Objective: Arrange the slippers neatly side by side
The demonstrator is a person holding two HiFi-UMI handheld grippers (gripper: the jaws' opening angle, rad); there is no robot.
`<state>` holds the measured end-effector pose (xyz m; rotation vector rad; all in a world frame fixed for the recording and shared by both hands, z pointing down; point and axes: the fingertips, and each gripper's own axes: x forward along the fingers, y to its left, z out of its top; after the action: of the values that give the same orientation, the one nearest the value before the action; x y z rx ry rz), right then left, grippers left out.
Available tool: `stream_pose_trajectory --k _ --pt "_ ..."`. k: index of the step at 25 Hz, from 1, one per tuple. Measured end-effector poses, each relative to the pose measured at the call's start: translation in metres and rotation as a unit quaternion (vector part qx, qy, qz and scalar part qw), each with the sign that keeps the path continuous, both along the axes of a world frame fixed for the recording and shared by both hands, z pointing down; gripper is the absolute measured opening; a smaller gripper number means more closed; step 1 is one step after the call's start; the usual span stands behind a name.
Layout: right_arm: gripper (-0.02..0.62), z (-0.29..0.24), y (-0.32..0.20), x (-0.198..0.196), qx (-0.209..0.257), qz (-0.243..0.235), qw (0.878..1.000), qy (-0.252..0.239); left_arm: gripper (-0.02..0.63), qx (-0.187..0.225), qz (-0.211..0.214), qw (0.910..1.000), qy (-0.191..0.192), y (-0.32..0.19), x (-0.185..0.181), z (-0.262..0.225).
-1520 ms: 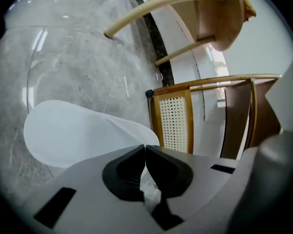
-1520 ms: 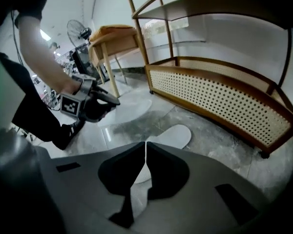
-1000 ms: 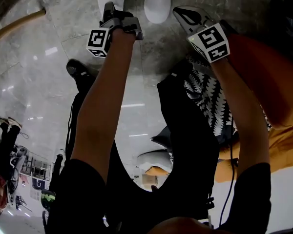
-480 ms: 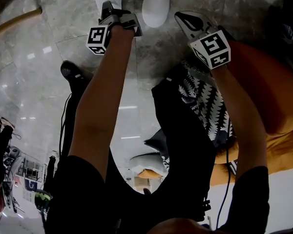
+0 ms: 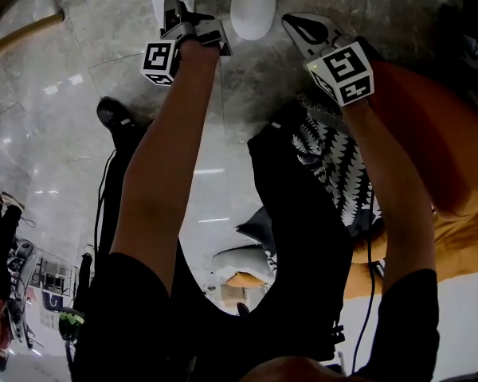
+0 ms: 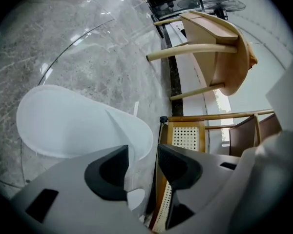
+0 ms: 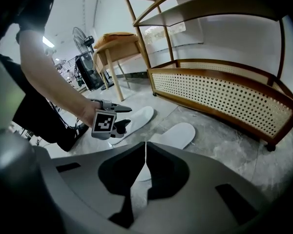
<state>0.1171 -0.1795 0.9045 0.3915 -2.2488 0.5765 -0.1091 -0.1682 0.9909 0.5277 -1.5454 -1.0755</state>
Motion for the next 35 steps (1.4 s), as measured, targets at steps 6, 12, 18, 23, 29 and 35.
stream_pose_trajectory --k 6,12,18,23,29,35 --pt "0.033 -0.013 -0.001 0.003 -0.001 0.021 0.999 0.027 0.187 0.025 0.050 0.9982 0.019 0.012 0.019 -0.049" --pt "0.033 -0.070 -0.015 -0.002 0.002 0.106 0.994 0.013 0.127 0.124 0.232 0.9643 -0.026 0.002 0.030 -0.161" --pt "0.033 -0.142 -0.024 -0.028 0.002 0.183 0.982 -0.049 0.036 0.163 0.416 0.8802 -0.159 -0.016 -0.004 -0.268" --pt "0.034 -0.178 -0.017 -0.077 0.003 0.124 0.989 -0.084 0.015 0.179 0.539 0.7662 -0.300 -0.030 -0.020 -0.331" --pt "0.044 -0.186 -0.014 -0.095 0.032 0.047 0.998 -0.038 0.015 0.118 0.635 0.5643 -0.514 -0.030 -0.027 -0.338" --pt "0.118 -0.153 -0.025 -0.083 0.038 0.027 0.999 0.020 0.015 0.086 0.659 0.4875 -0.567 -0.029 -0.025 -0.319"
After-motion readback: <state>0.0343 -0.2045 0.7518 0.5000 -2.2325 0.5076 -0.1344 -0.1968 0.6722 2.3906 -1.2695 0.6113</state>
